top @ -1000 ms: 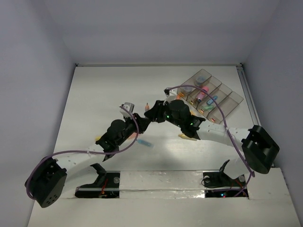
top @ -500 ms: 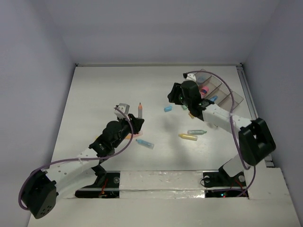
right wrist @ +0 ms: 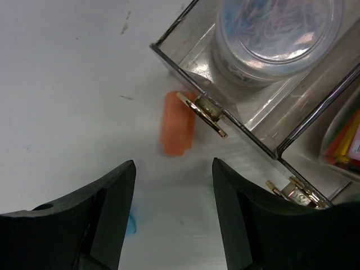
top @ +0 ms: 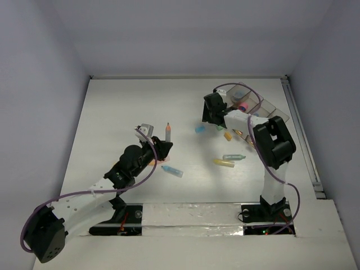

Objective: Sort the stationery into containers
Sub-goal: Close the pen cap on the pen.

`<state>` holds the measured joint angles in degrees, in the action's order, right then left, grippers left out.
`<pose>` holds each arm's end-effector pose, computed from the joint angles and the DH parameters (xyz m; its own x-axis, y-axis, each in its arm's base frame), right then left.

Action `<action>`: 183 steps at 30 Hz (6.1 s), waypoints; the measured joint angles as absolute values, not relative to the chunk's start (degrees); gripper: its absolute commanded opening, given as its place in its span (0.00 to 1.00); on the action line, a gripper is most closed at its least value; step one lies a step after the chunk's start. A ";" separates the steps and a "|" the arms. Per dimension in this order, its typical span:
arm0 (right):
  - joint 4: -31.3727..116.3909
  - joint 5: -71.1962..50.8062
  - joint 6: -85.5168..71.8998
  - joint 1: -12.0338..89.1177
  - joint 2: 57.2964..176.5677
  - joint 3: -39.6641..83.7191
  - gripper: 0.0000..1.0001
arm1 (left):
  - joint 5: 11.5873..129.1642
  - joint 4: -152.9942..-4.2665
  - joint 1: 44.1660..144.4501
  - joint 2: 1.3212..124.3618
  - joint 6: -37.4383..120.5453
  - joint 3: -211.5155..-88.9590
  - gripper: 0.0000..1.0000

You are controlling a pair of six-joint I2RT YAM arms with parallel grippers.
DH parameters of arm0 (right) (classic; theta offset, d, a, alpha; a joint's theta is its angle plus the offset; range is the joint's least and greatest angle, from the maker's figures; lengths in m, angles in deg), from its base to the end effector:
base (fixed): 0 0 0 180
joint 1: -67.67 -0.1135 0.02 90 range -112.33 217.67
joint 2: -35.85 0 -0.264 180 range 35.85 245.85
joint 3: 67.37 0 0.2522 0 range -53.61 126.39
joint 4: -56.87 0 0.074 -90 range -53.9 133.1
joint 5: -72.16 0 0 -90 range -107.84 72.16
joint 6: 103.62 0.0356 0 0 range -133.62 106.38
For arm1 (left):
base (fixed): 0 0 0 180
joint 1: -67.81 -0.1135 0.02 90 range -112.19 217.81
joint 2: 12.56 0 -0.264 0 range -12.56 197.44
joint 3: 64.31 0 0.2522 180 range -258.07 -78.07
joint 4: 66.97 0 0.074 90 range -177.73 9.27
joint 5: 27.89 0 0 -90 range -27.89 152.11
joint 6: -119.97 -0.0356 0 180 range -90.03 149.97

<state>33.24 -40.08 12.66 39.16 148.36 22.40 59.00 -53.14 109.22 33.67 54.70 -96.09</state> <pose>0.3821 0.1922 0.1825 -0.6643 0.1055 -0.7400 0.0912 0.9940 0.0599 0.1446 -0.1250 0.2400 -0.2667 -0.3218 -0.9085 0.5595 0.7158 -0.4178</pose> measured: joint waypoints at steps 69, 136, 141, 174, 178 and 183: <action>63.31 -25.91 23.74 23.68 117.50 -4.68 0.19 | 66.32 -37.23 115.01 52.73 62.16 -98.34 0.00; 70.52 -28.47 15.15 15.42 105.67 -12.75 0.09 | 60.36 -50.52 118.37 45.91 55.51 -105.99 0.00; 71.07 -23.01 14.82 15.40 103.42 -11.96 0.10 | 61.51 -53.07 118.51 40.19 54.53 -105.99 0.00; 73.72 -23.79 19.94 14.85 107.55 -11.30 0.04 | 58.72 -71.83 117.52 40.14 48.06 -115.04 0.00; 71.99 -27.35 20.05 14.63 106.31 -10.80 0.04 | 62.32 -72.35 115.69 41.96 48.02 -117.31 0.00; 69.96 -30.50 20.90 14.02 104.27 -11.19 0.10 | 65.19 -72.05 115.18 42.94 48.30 -118.21 0.00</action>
